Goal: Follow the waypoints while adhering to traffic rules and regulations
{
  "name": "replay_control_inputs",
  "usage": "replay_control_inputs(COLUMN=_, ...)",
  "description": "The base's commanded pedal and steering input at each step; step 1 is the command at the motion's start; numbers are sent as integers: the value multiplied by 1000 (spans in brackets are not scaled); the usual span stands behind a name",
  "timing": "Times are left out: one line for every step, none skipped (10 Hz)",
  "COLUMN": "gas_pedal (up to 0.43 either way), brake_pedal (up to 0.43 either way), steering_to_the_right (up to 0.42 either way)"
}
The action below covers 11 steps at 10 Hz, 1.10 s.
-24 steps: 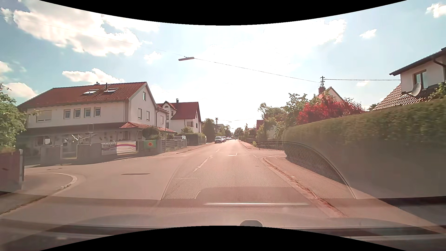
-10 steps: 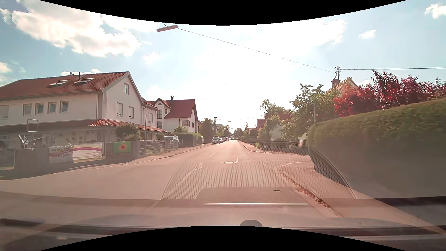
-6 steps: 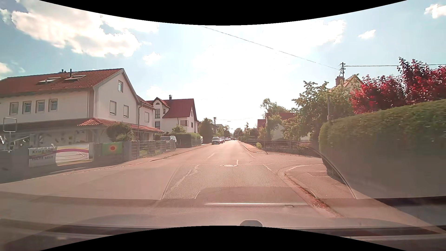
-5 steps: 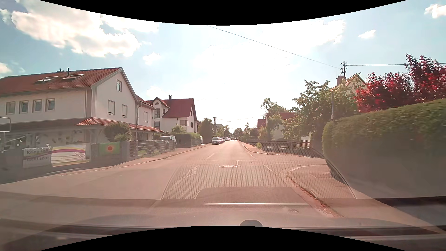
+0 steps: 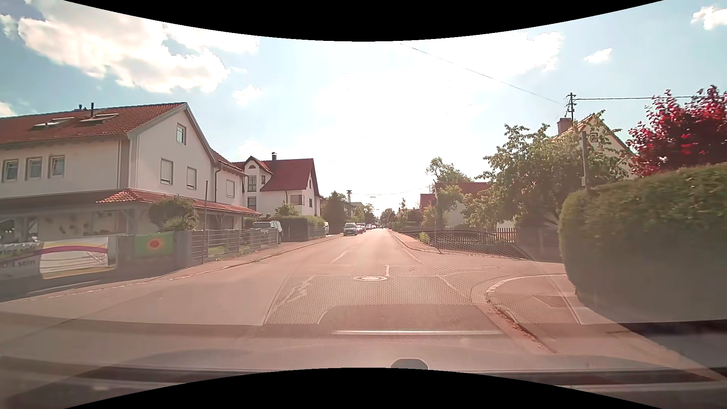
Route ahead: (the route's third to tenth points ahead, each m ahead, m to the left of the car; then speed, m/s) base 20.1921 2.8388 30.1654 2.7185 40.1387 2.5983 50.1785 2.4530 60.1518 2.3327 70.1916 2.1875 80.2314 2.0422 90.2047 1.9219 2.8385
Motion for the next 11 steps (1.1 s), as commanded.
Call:
replay_control_inputs(gas_pedal=0, brake_pedal=49, steering_to_the_right=1)
replay_control_inputs(gas_pedal=0, brake_pedal=49, steering_to_the_right=1)
replay_control_inputs(gas_pedal=0, brake_pedal=49, steering_to_the_right=0)
replay_control_inputs(gas_pedal=0, brake_pedal=55, steering_to_the_right=0)
replay_control_inputs(gas_pedal=0, brake_pedal=49, steering_to_the_right=0)
replay_control_inputs(gas_pedal=0, brake_pedal=49, steering_to_the_right=0)
replay_control_inputs(gas_pedal=0, brake_pedal=49, steering_to_the_right=0)
replay_control_inputs(gas_pedal=0, brake_pedal=55, steering_to_the_right=0)
replay_control_inputs(gas_pedal=0, brake_pedal=91, steering_to_the_right=1)
replay_control_inputs(gas_pedal=0, brake_pedal=110, steering_to_the_right=1)
replay_control_inputs(gas_pedal=0, brake_pedal=122, steering_to_the_right=1)
